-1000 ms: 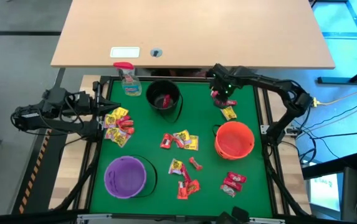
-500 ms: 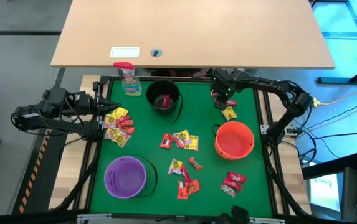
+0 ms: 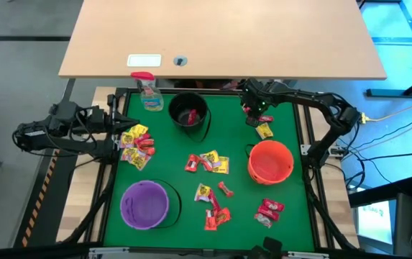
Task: Sort candy
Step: Put the red candy into the black bucket
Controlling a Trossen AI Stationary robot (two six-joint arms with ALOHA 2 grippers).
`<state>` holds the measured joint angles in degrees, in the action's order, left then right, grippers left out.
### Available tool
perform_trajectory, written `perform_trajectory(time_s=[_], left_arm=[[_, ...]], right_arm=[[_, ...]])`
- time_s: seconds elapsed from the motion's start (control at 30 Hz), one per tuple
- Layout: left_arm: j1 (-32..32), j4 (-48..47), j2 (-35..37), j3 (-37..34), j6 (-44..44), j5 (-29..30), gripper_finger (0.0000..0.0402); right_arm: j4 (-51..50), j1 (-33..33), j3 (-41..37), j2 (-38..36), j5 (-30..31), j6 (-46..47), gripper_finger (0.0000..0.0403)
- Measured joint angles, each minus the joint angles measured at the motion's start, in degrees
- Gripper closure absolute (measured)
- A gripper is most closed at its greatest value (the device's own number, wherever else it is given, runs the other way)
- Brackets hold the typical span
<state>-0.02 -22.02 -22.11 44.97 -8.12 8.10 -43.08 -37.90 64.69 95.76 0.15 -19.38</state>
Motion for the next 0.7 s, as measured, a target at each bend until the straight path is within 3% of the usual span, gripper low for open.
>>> perform_trajectory(time_s=[0.43, 0.7], left_arm=[[0.01, -0.24, 0.00, 0.00, 0.00, 0.00, 0.0401], [-0.01, -0.26, 0.00, 0.00, 0.07, 0.00, 0.0401]], right_arm=[[0.16, 0.01, 0.02, 4.81, -1.30, 0.00, 0.0198], [0.18, 0.00, 0.02, 6.83, 0.72, 0.00, 0.0202]])
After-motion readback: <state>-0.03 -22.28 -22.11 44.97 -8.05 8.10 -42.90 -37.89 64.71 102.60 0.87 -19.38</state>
